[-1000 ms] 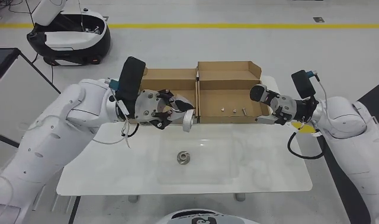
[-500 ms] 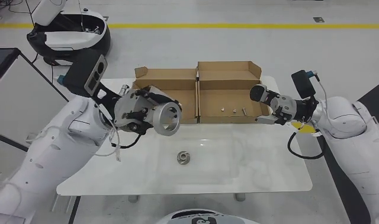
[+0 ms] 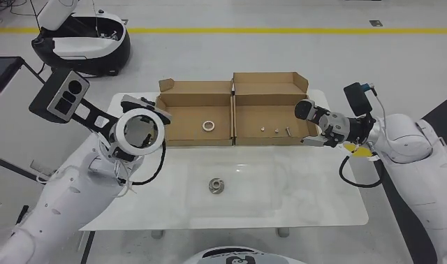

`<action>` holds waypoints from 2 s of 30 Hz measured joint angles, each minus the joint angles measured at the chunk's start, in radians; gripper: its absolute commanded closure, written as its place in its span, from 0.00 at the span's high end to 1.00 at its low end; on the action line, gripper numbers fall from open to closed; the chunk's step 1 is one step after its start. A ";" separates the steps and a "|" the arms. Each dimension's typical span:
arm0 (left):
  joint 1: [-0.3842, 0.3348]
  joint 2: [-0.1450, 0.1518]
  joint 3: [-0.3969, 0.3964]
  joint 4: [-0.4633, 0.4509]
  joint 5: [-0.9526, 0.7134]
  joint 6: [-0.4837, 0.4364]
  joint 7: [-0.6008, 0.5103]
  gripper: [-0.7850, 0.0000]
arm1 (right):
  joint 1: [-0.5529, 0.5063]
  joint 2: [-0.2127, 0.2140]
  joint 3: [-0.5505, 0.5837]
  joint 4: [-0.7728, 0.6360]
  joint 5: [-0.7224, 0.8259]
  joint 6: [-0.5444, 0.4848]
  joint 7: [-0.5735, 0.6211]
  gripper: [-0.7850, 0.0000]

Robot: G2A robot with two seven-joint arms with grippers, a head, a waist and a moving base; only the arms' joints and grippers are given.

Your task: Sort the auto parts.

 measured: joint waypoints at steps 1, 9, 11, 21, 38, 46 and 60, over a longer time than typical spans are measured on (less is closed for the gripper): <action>0.007 0.000 -0.003 0.003 0.017 0.000 0.008 0.00 | 0.000 0.000 0.000 0.000 0.000 0.000 0.000 1.00; 0.046 0.018 -0.034 0.040 0.085 0.000 -0.077 0.00 | 0.000 0.000 0.000 0.000 0.000 0.000 0.000 1.00; 0.051 0.024 -0.044 0.048 0.088 0.000 -0.123 0.00 | 0.000 0.000 0.000 0.000 0.000 0.000 0.000 1.00; 0.080 0.033 -0.081 0.011 0.015 0.000 -0.223 0.00 | 0.000 0.000 0.000 0.000 0.000 0.000 0.000 1.00; 0.074 0.021 -0.070 -0.092 -0.071 0.000 0.062 0.00 | 0.000 0.000 0.000 0.000 0.000 0.000 0.000 1.00; 0.079 0.053 -0.078 -0.024 -0.028 0.000 -0.113 0.00 | 0.000 0.000 0.000 0.000 0.000 0.000 0.000 1.00; 0.074 0.067 -0.080 -0.039 -0.175 0.000 -0.169 0.00 | 0.000 0.000 0.000 0.000 0.000 0.000 0.000 1.00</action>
